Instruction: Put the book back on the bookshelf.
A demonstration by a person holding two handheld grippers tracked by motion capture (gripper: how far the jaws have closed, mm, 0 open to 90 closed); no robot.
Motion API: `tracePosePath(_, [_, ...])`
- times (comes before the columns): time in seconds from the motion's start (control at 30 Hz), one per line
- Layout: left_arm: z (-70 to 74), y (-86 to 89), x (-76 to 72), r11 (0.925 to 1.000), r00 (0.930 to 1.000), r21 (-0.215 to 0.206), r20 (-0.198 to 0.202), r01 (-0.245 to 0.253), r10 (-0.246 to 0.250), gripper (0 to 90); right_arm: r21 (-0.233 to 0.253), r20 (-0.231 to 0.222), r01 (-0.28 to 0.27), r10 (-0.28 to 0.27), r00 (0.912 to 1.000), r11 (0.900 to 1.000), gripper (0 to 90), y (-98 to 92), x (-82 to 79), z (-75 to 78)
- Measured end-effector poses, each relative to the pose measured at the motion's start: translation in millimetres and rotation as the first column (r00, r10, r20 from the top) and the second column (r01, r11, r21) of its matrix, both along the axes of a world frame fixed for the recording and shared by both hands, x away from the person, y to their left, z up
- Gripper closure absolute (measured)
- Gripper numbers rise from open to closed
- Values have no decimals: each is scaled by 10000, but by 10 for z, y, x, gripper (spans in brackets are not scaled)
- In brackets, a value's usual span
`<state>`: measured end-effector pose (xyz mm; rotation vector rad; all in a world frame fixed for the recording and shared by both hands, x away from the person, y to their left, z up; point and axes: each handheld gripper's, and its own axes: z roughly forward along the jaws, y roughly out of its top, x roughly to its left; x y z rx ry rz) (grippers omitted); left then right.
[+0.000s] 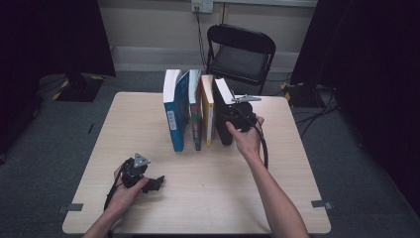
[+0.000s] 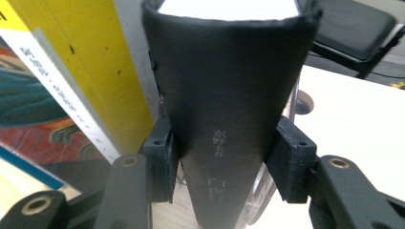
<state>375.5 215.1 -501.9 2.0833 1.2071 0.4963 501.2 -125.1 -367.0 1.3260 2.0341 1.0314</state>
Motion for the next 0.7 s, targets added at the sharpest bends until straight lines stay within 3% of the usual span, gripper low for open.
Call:
tracePosePath(0.13, [-4, -15, 10, 9999, 10000, -91, 24, -78, 78, 0, -165, -58, 326, -327, 9994, 9993, 514, 67, 5, 40])
tracePosePath(0.27, [-4, -19, 17, 9999, 10000, -128, 17, -62, 62, 0, 163, 3, 864, -864, 9963, 9961, 505, 198, -15, 28])
tracePosePath(0.4, [0, -13, 17, 10000, 10000, -32, -7, 1, -1, 0, 106, 44, 704, -705, 9975, 9975, 488, 283, -54, -15])
tracePosePath(0.5, [0, -12, 17, 10000, 10000, -20, -3, -1, 1, 0, 752, -118, 513, -505, 9987, 9958, 463, 205, -44, -23])
tracePosePath(0.63, [-2, -14, 15, 10000, 10000, -72, 3, -24, 24, 0, 1020, 68, -103, 97, 9999, 9947, 405, 126, -60, -72])
tracePosePath(0.7, [-4, -14, 11, 10000, 10000, -91, 15, -26, 26, 0, 849, 3, -177, 178, 9998, 9962, 374, 139, -72, -121])
